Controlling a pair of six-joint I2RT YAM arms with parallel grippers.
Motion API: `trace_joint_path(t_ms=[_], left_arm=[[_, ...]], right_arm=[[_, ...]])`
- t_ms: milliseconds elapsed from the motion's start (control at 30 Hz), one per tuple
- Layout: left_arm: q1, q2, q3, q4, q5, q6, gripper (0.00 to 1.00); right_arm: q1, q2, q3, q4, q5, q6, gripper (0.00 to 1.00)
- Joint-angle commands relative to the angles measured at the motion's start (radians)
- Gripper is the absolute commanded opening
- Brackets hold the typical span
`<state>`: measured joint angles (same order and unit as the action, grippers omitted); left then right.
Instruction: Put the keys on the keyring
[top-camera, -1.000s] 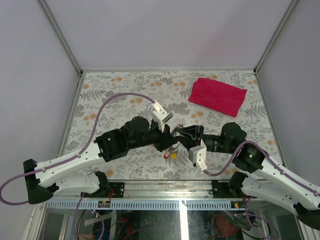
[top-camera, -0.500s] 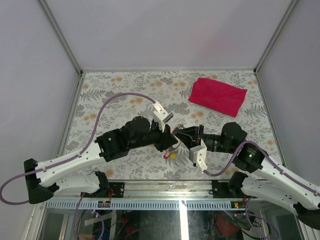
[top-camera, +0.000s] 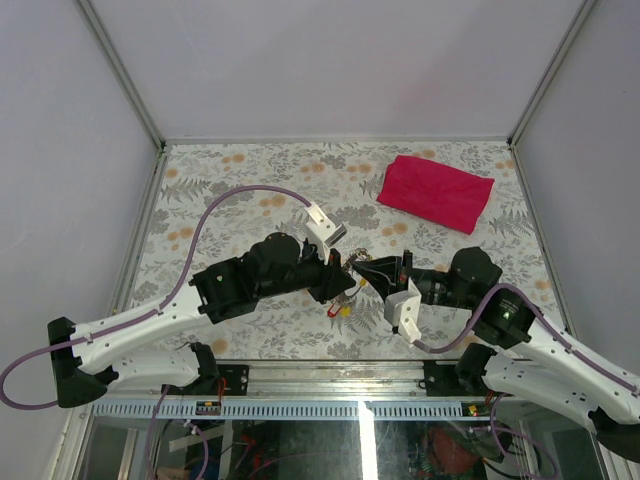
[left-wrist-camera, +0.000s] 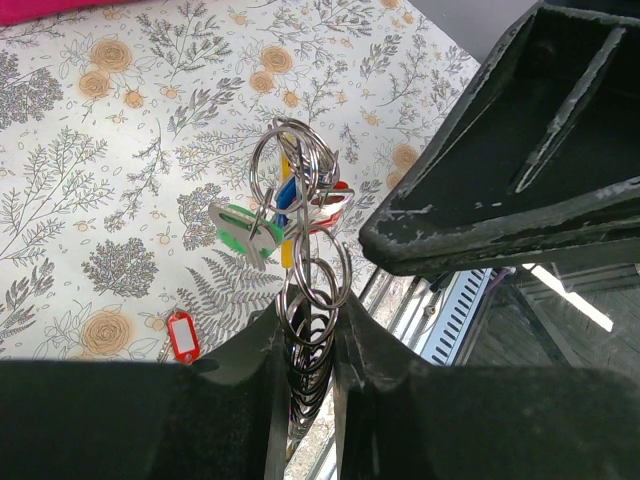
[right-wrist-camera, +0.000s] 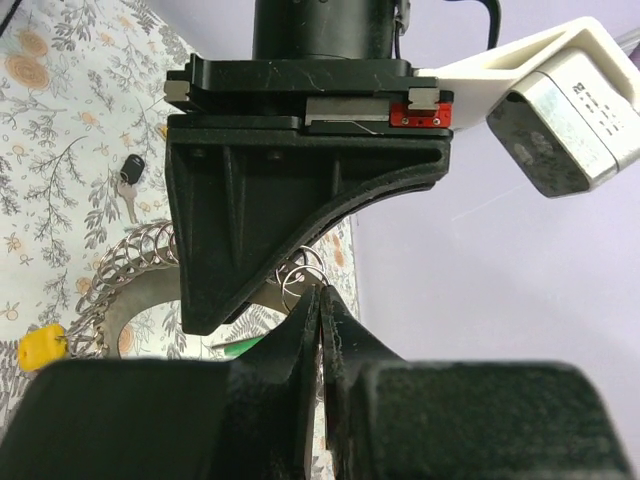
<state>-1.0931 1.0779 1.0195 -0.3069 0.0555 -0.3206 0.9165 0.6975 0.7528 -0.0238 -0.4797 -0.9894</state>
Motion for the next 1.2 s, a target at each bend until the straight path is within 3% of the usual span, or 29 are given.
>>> trace_joint_path(t_ms=[0, 300, 433, 633, 1167], left_arm=[[-0.006, -0.016, 0.045, 0.041, -0.011, -0.003, 0.00], [-0.007, -0.020, 0.046, 0.037, -0.011, 0.003, 0.00], [-0.007, -0.021, 0.057, 0.023, -0.004, 0.009, 0.00], [-0.007, -0.017, 0.070, 0.013, 0.003, 0.007, 0.00], [-0.006, -0.008, 0.060, 0.026, 0.013, -0.003, 0.00]], right_arm=[[0.001, -0.025, -0.011, 0.085, 0.024, 0.114, 0.04], [0.001, -0.048, -0.046, 0.164, 0.062, 0.296, 0.01], [0.002, -0.080, -0.068, 0.135, 0.054, 0.194, 0.22], [0.002, -0.064, -0.031, 0.044, 0.011, 0.013, 0.41], [0.001, -0.020, 0.008, 0.051, -0.012, -0.066, 0.45]])
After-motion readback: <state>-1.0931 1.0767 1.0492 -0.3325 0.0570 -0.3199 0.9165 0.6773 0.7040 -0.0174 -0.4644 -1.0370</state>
